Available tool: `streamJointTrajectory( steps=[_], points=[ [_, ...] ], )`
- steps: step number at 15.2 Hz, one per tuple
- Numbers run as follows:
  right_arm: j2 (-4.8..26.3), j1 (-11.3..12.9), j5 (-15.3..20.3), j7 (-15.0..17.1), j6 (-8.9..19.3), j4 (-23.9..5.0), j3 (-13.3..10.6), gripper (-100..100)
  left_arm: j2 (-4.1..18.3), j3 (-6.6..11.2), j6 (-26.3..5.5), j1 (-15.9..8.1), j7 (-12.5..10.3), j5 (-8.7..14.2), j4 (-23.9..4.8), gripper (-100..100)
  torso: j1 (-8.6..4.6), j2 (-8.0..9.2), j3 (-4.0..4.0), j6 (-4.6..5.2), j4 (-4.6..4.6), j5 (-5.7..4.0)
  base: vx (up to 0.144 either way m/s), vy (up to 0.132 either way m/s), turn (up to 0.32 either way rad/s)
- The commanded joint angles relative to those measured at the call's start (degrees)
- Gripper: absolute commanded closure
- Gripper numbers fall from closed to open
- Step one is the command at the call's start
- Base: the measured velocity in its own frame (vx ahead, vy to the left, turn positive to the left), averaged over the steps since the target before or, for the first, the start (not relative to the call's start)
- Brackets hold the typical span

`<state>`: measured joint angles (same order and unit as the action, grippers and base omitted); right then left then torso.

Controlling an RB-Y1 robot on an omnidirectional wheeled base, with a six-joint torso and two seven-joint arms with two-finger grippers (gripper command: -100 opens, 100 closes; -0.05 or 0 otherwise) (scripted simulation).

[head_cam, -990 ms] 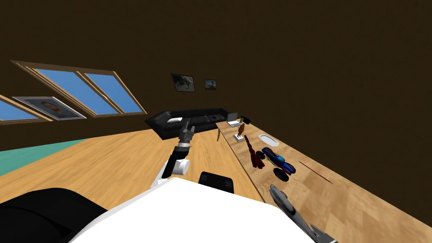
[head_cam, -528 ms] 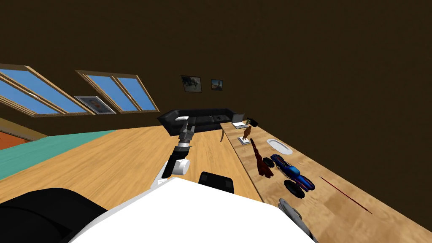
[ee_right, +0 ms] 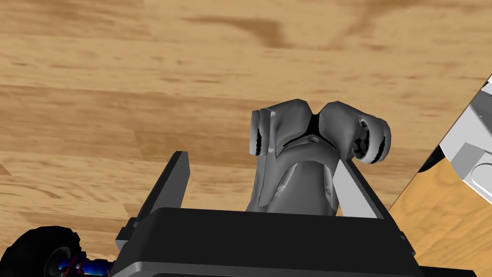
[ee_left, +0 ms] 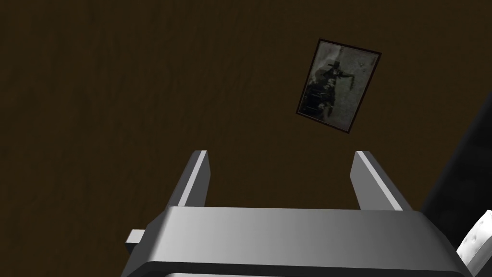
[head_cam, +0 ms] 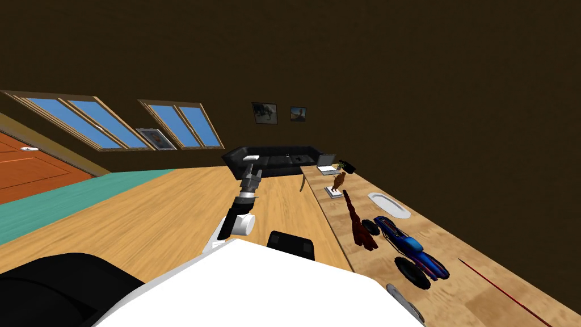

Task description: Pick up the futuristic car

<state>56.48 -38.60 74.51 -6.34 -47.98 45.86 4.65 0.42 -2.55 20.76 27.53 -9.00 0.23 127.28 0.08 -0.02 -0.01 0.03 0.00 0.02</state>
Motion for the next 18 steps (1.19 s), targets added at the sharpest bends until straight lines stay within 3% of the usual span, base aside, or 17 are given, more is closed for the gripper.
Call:
streamJointTrajectory(
  steps=[1, 2, 3, 4, 5, 7, 8, 9, 10, 12, 13, 14, 15, 18],
  points=[
    [0.1, 0.3, 0.8, -0.6, -0.5, -1.8, -0.1, -100, 0.0, 0.0, 0.0, 0.0, 0.0, 0.0, 0.0, 0, 0.0, 0.0, 0.0, 0.0, 0.0, 0.0, -0.002, 0.003, 0.074],
    [0.1, 0.3, 0.3, -0.3, -0.3, -1.1, -0.1, -100, 0.0, 0.0, 0.0, 0.0, 0.0, 0.0, 0.0, 0, 0.0, 0.0, 0.0, -0.01, 0.0, 0.0, -0.001, 0.0, 0.03],
    [0.0, -1.5, 0.8, 0.7, 1.9, 1.5, -1.2, -100, 0.0, 0.0, 0.0, 0.0, 0.0, 0.0, 0.0, 0, 0.0, 0.0, 0.0, 0.0, 0.0, 0.0, 0.021, -0.032, -0.053],
    [0.0, -1.5, 0.8, 0.7, 1.9, 1.8, -1.2, -100, 0.0, 0.01, 0.0, 0.0, 0.0, 0.0, 0.0, 0, -0.06, -0.03, -0.01, 0.04, 0.0, -0.01, 0.037, -0.062, -0.068],
    [-0.1, -3.4, 1.1, 1.9, 3.8, 3.7, -2.4, -100, 0.0, 0.01, 0.0, 0.0, 0.0, 0.0, 0.0, 0, -0.16, -0.08, -0.04, 0.03, -0.01, -0.03, 0.061, -0.091, -0.08],
    [-0.1, -3.4, 1.1, 1.9, 4.2, 4.9, -2.4, -100, 0.0, 0.01, 0.0, 0.0, 0.0, 0.0, 0.0, 0, -0.35, -0.21, -0.11, 0.02, -0.04, -0.08, 0.063, -0.086, -0.041],
    [-0.3, -5.3, 1.5, 3.1, 6.5, 6.7, -3.5, -100, 0.0, 0.01, 0.0, 0.0, 0.0, 0.0, 0.0, 0, -0.33, -0.21, -0.12, 0.0, -0.04, -0.08, 0.068, -0.071, -0.037],
    [-0.3, -5.3, 1.5, 3.1, 6.5, 8.1, -3.5, -100, 0.0, 0.01, 0.0, 0.0, 0.0, 0.0, 0.0, 0, -0.31, -0.24, -0.13, 0.02, -0.05, -0.07, 0.067, -0.074, -0.061],
    [-0.4, -7.2, 1.8, 4.3, 8.5, 9.5, -4.7, -100, 0.0, 0.01, 0.0, 0.0, 0.0, 0.0, 0.0, 0, -0.31, -0.25, -0.14, 0.02, -0.05, -0.07, 0.065, -0.092, -0.078],
    [-0.4, -7.2, 1.8, 4.3, 8.8, 11.2, -4.7, -100, 0.0, 0.01, 0.0, 0.0, 0.0, 0.0, 0.0, 0, -0.36, -0.23, -0.13, 0.01, -0.05, -0.08, 0.045, -0.075, -0.037],
    [-0.5, -9.2, 2.2, 5.5, 11.1, 13.3, -5.8, -100, 0.0, 0.01, 0.0, 0.0, 0.0, 0.0, 0.0, 0, -0.3, -0.19, -0.11, 0.0, -0.04, -0.08, 0.046, -0.055, -0.051],
    [-0.5, -9.2, 2.2, 5.5, 11.1, 14.3, -5.8, -100, 0.0, 0.01, 0.0, 0.0, 0.0, 0.0, 0.0, 0, -0.26, -0.18, -0.1, 0.03, -0.04, -0.06, 0.054, -0.061, -0.068],
    [-0.6, -11.1, 2.5, 6.6, 13.1, 16.1, -7.0, -100, 0.0, 0.01, 0.0, 0.0, 0.0, 0.0, 0.0, 0, -0.25, -0.19, -0.11, 0.02, -0.04, -0.06, 0.059, -0.076, -0.084],
    [-0.7, -13.0, 2.9, 7.8, 15.7, 19.6, -8.2, -100, 0.0, 0.01, 0.0, 0.0, 0.0, 0.0, 0.0, 0, -0.33, -0.25, -0.14, 0.03, -0.05, -0.08, 0.075, -0.083, -0.061]
  ],
)
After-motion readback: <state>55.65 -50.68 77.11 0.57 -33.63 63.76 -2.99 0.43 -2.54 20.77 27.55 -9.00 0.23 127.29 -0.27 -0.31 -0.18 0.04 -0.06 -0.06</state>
